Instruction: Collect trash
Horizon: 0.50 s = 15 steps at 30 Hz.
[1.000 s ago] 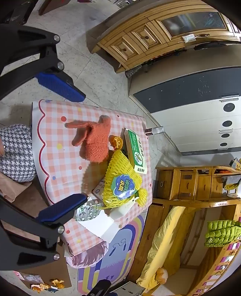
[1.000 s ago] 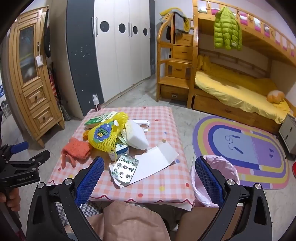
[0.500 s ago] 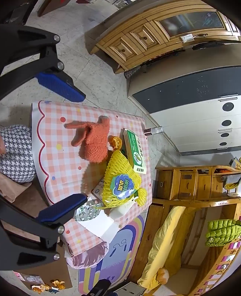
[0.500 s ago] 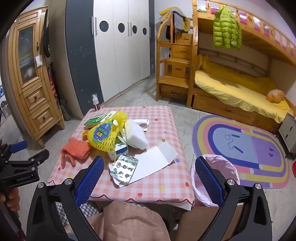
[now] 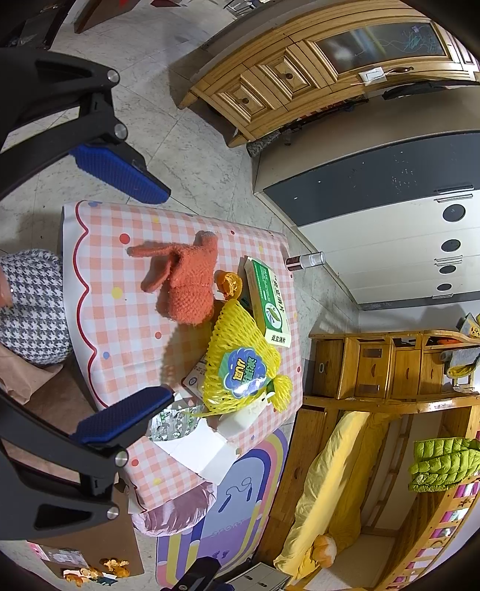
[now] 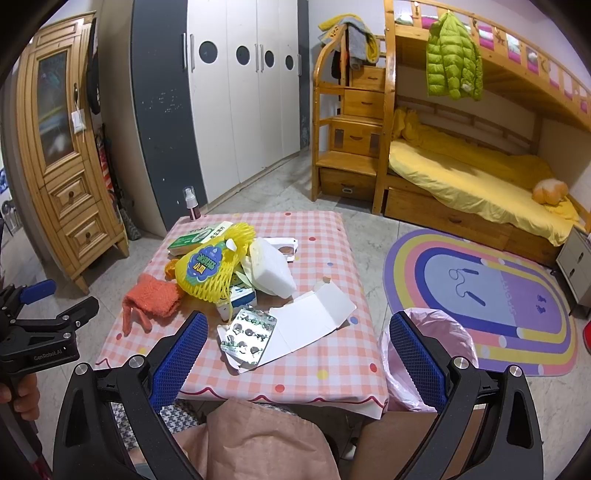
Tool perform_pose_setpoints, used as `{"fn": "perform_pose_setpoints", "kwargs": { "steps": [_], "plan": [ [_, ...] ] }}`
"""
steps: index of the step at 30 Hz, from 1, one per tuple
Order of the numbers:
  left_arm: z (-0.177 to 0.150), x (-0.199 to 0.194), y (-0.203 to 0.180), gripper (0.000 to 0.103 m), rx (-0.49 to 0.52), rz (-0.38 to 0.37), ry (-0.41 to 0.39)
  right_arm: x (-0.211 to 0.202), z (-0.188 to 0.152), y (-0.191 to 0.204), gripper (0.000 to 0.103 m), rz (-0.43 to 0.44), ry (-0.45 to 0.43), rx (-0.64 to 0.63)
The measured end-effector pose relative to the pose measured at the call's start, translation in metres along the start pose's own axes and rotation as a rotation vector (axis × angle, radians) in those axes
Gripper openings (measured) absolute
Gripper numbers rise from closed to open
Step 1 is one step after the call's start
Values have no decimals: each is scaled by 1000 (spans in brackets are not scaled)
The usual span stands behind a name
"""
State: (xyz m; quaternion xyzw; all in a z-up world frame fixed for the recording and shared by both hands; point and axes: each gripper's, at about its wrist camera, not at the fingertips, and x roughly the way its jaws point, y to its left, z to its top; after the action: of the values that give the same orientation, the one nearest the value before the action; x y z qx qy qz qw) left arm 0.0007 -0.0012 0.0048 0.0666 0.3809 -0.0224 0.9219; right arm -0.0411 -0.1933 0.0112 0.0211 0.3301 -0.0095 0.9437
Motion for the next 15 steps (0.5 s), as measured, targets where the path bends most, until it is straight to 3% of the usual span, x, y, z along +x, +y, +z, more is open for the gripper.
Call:
{"fn": "perform_pose_setpoints", "kwargs": {
  "steps": [15],
  "plan": [
    [0, 0, 0, 96, 0, 2, -1, 0, 0, 0, 97, -1, 0, 0]
  ]
}}
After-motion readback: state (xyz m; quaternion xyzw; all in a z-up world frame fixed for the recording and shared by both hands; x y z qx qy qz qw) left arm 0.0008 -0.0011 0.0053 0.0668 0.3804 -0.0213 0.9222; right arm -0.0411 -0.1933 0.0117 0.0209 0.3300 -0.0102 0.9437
